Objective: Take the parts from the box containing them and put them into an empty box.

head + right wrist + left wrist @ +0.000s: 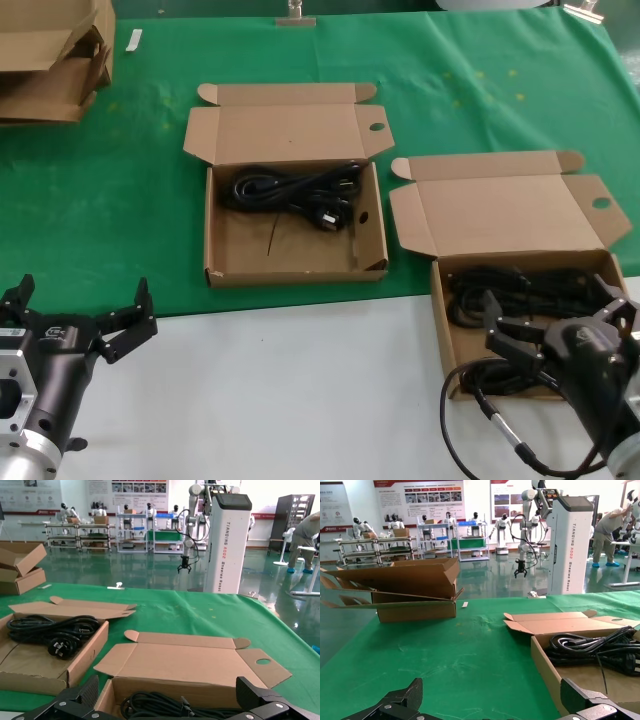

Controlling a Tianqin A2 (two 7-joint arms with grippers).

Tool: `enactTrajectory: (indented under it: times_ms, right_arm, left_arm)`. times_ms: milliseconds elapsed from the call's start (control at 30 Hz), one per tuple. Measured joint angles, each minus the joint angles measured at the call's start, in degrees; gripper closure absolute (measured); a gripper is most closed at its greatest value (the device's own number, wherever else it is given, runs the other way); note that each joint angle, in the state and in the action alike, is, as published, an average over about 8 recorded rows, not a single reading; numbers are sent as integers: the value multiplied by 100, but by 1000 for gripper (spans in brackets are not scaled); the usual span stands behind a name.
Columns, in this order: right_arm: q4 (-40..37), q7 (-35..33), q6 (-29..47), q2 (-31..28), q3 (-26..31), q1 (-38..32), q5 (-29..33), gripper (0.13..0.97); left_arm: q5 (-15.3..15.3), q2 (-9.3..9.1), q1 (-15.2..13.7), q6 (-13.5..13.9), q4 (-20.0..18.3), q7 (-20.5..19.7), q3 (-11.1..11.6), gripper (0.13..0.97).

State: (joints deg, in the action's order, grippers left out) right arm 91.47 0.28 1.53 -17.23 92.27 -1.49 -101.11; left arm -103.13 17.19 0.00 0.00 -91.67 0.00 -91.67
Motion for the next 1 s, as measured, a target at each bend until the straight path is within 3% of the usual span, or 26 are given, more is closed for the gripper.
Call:
enactTrajectory:
  times_ms: [1000]
  right_arm:
    - [0,0,0,0,0,0,0,129]
  left_arm:
    - [0,0,0,0,0,0,0,132]
